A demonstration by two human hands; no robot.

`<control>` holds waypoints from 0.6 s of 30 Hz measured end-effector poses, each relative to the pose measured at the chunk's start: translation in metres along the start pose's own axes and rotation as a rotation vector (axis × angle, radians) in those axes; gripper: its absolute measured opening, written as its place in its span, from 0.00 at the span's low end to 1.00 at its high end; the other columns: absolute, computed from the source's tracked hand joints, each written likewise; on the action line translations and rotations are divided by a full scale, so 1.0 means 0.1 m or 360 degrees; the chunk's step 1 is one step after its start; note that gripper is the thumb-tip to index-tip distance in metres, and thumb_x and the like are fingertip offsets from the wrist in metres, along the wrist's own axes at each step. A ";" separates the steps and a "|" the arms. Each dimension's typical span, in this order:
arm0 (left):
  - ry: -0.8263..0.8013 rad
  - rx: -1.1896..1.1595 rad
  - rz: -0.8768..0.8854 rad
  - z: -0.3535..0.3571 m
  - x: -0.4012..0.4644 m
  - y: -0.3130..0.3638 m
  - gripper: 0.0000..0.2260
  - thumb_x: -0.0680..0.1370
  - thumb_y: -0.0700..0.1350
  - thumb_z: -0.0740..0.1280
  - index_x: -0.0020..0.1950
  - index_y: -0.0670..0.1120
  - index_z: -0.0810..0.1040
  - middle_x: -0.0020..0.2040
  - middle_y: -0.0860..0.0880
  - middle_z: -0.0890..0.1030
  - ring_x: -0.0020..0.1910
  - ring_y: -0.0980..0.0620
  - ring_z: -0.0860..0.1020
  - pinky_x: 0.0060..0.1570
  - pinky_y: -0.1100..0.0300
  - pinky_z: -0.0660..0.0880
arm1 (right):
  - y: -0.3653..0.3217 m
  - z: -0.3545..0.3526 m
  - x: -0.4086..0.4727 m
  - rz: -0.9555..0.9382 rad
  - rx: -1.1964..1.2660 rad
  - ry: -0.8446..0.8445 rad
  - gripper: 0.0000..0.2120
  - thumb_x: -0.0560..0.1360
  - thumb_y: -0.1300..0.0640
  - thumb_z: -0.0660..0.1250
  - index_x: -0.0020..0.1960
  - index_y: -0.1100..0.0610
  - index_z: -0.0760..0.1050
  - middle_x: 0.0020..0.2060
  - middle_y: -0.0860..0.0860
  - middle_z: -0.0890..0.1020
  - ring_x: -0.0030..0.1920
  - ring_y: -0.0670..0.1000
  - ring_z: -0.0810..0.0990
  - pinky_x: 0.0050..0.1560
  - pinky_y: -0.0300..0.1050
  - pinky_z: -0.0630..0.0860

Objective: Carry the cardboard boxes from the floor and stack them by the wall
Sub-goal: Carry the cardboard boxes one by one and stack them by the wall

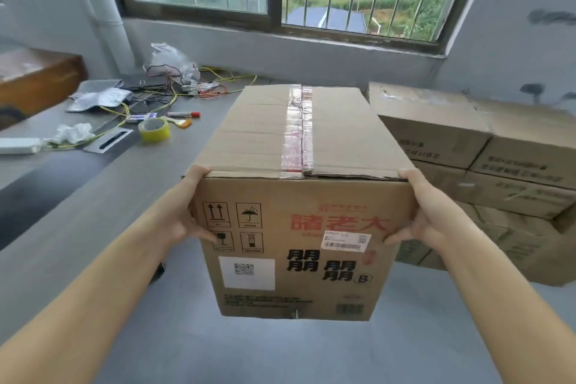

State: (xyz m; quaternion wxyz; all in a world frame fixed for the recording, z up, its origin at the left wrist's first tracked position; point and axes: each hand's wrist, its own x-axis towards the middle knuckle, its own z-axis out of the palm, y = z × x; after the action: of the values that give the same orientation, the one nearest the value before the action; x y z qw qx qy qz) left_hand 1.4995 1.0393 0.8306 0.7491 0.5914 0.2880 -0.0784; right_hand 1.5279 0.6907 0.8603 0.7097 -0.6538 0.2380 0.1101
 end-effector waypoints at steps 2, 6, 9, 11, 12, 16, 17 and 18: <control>0.0041 -0.0013 0.0045 0.19 0.25 0.15 0.15 0.74 0.59 0.65 0.55 0.52 0.75 0.54 0.42 0.78 0.55 0.38 0.76 0.36 0.31 0.76 | -0.24 0.03 0.34 -0.0019 -0.0033 -0.0026 0.07 0.76 0.45 0.63 0.50 0.48 0.72 0.50 0.52 0.78 0.46 0.57 0.77 0.37 0.73 0.76; 0.0081 -0.0031 0.0083 0.46 0.81 0.53 0.12 0.74 0.59 0.65 0.51 0.53 0.75 0.50 0.43 0.79 0.51 0.38 0.77 0.32 0.35 0.77 | -0.66 0.18 0.98 -0.0057 -0.0075 -0.0066 0.08 0.76 0.45 0.63 0.51 0.48 0.72 0.52 0.54 0.77 0.50 0.60 0.77 0.40 0.74 0.75; 0.0092 -0.0022 0.0086 0.61 1.33 0.77 0.13 0.74 0.59 0.64 0.53 0.54 0.75 0.49 0.43 0.79 0.49 0.39 0.78 0.29 0.36 0.77 | -0.89 0.33 1.49 -0.0076 -0.0086 -0.0075 0.07 0.76 0.45 0.63 0.50 0.48 0.72 0.52 0.53 0.77 0.49 0.58 0.77 0.36 0.72 0.76; 0.0078 -0.0034 0.0093 0.71 1.71 0.94 0.12 0.74 0.58 0.64 0.53 0.54 0.75 0.50 0.44 0.79 0.49 0.39 0.78 0.28 0.35 0.76 | -1.03 0.44 1.84 -0.0090 -0.0102 -0.0069 0.09 0.76 0.45 0.63 0.52 0.48 0.72 0.52 0.53 0.77 0.50 0.58 0.77 0.35 0.71 0.77; 0.0060 -0.0036 0.0099 0.76 1.91 1.04 0.11 0.74 0.58 0.64 0.52 0.54 0.75 0.50 0.44 0.79 0.49 0.39 0.78 0.28 0.35 0.76 | -1.10 0.50 2.02 -0.0098 -0.0116 -0.0065 0.09 0.75 0.45 0.62 0.52 0.48 0.72 0.52 0.53 0.77 0.51 0.59 0.77 0.34 0.70 0.77; -0.0003 -0.0008 0.0101 0.91 2.73 1.51 0.10 0.74 0.57 0.65 0.50 0.54 0.76 0.49 0.45 0.78 0.50 0.39 0.77 0.31 0.32 0.75 | -1.41 0.80 2.72 -0.0102 -0.0105 -0.0034 0.10 0.77 0.44 0.61 0.53 0.48 0.72 0.53 0.55 0.78 0.52 0.60 0.77 0.37 0.72 0.77; -0.0020 0.0016 0.0093 0.95 2.92 1.63 0.10 0.74 0.57 0.64 0.50 0.54 0.76 0.49 0.44 0.78 0.51 0.39 0.77 0.32 0.31 0.75 | -1.50 0.87 2.88 -0.0100 -0.0102 -0.0018 0.10 0.77 0.44 0.60 0.53 0.49 0.72 0.54 0.55 0.78 0.52 0.60 0.77 0.38 0.73 0.76; -0.0044 0.0033 0.0095 1.00 3.10 1.76 0.10 0.74 0.57 0.64 0.51 0.54 0.76 0.50 0.44 0.78 0.51 0.38 0.77 0.33 0.30 0.75 | -1.60 0.95 3.04 -0.0105 -0.0095 -0.0008 0.11 0.77 0.44 0.60 0.55 0.49 0.71 0.55 0.55 0.78 0.52 0.60 0.77 0.39 0.73 0.76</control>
State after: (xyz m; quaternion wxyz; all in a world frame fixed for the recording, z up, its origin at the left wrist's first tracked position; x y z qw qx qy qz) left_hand 1.8687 1.0666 0.8299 0.7489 0.6062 0.2590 -0.0671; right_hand 1.8830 0.7175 0.8566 0.6937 -0.6820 0.2111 0.0953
